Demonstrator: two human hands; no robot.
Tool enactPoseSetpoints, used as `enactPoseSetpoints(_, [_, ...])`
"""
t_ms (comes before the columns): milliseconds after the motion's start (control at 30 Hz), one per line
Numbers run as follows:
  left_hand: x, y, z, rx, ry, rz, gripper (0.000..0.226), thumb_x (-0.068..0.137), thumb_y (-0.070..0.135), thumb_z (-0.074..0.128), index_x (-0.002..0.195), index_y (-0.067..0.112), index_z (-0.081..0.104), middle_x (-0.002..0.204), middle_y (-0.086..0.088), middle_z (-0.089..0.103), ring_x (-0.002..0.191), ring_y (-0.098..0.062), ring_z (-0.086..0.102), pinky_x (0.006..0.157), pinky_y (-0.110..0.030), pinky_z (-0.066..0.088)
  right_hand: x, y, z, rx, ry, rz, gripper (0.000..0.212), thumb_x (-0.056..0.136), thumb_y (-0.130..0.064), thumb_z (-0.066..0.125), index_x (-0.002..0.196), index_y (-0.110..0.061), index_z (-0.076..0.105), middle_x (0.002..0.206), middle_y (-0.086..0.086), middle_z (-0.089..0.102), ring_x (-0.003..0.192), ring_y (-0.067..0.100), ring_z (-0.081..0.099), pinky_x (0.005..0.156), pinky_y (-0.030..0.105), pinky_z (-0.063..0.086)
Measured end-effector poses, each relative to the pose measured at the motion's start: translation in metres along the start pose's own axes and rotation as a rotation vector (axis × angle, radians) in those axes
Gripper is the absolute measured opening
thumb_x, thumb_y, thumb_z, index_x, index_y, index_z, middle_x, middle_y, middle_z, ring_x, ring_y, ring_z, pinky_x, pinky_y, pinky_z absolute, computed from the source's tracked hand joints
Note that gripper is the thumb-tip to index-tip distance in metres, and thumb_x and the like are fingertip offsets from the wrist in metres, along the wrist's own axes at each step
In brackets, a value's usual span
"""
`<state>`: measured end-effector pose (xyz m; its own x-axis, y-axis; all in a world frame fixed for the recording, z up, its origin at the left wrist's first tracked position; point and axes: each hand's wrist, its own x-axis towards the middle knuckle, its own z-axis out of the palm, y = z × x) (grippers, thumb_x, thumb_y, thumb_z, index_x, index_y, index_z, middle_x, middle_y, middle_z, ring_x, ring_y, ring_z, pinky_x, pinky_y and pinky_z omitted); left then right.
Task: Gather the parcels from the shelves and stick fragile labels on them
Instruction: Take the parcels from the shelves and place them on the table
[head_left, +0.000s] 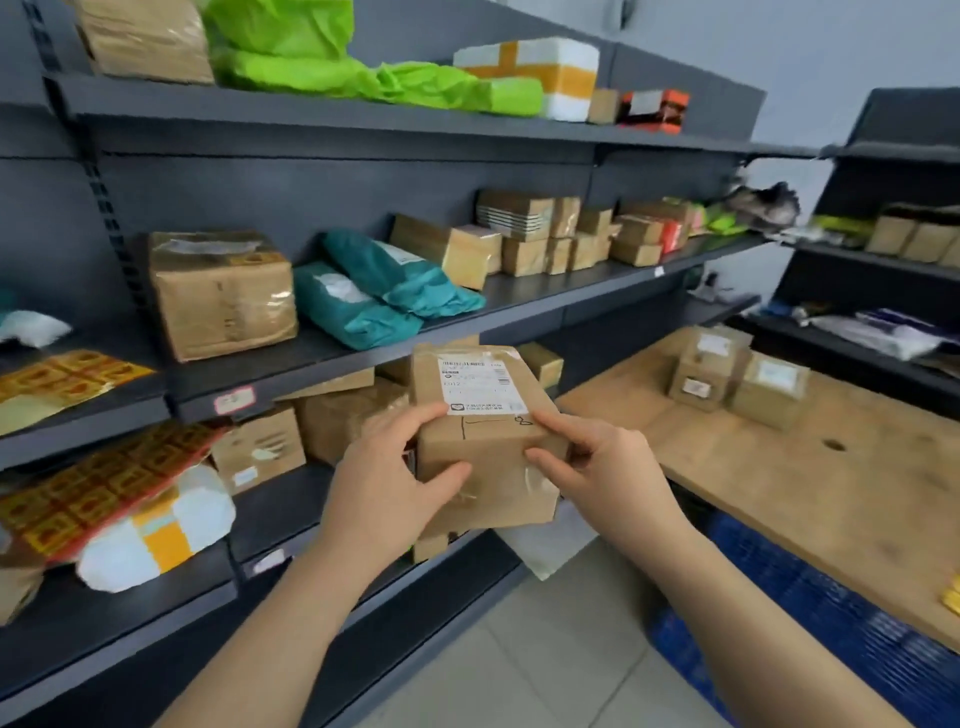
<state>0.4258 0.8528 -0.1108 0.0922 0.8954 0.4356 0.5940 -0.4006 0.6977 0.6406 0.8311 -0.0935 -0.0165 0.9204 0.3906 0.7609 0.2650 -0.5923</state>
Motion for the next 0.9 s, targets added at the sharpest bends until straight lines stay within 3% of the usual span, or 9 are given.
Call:
enactPoseSetpoints(100, [0.044, 0.006, 0.035, -0.045, -0.098, 0.076, 0.057, 0.069, 0.041, 0.078, 0.119, 0.048, 0.051, 0.108, 0.030, 0.049, 0.099, 0.008, 0.048, 0.079, -0.008, 0.039, 0.014, 0.028, -0.019, -0.050, 0.091, 0.066, 0.044, 0.084, -0.028, 0.069, 0.126, -0.032, 0.059, 0.098, -0.010, 0.069, 0.080, 0.007, 0.062, 0.075, 0.032, 0.055])
enactPoseSetpoints(167, [0.068, 0.013, 0.064, -0.086, -0.163, 0.101, 0.057, 0.069, 0.039, 0.079, 0.118, 0.050, 0.050, 0.106, 0.030, 0.052, 0.098, 0.010, 0.050, 0.077, -0.006, 0.041, 0.020, 0.049, -0.030, -0.079, 0.127, 0.135, 0.042, 0.085, -0.029, 0.069, 0.126, -0.031, 0.060, 0.099, -0.008, 0.070, 0.081, 0.011, 0.063, 0.075, 0.035, 0.054])
enactPoseSetpoints(267, [0.099, 0.026, 0.115, -0.148, -0.271, 0.136, 0.060, 0.070, 0.035, 0.080, 0.121, 0.044, 0.051, 0.119, 0.021, 0.054, 0.104, 0.001, 0.053, 0.086, -0.020, 0.048, 0.027, 0.086, -0.051, -0.121, 0.166, 0.250, 0.041, 0.085, -0.032, 0.068, 0.125, -0.032, 0.060, 0.097, -0.002, 0.071, 0.081, 0.015, 0.064, 0.076, 0.038, 0.054])
enactPoseSetpoints(467, [0.150, 0.067, 0.223, -0.202, -0.418, 0.238, 0.059, 0.070, 0.040, 0.078, 0.120, 0.046, 0.049, 0.111, 0.027, 0.051, 0.097, 0.005, 0.051, 0.074, -0.011, 0.042, 0.039, 0.174, -0.102, -0.204, 0.232, 0.403, 0.043, 0.085, -0.038, 0.066, 0.127, -0.034, 0.058, 0.101, -0.004, 0.071, 0.087, 0.015, 0.064, 0.081, 0.037, 0.053])
enactPoseSetpoints(767, [0.213, 0.149, 0.389, -0.269, -0.542, 0.218, 0.057, 0.069, 0.032, 0.081, 0.121, 0.031, 0.056, 0.118, 0.011, 0.061, 0.104, -0.008, 0.058, 0.086, -0.032, 0.054, 0.070, 0.319, -0.195, -0.320, 0.268, 0.466, 0.046, 0.086, -0.038, 0.065, 0.130, -0.033, 0.055, 0.109, -0.010, 0.068, 0.086, 0.006, 0.062, 0.081, 0.030, 0.055])
enactPoseSetpoints(900, [0.237, 0.175, 0.462, -0.304, -0.605, 0.168, 0.058, 0.069, 0.029, 0.083, 0.120, 0.030, 0.057, 0.119, 0.010, 0.061, 0.103, -0.007, 0.060, 0.087, -0.031, 0.054, 0.082, 0.382, -0.227, -0.331, 0.274, 0.512, 0.045, 0.085, -0.035, 0.066, 0.129, -0.031, 0.056, 0.104, -0.008, 0.070, 0.082, 0.008, 0.064, 0.079, 0.032, 0.055])
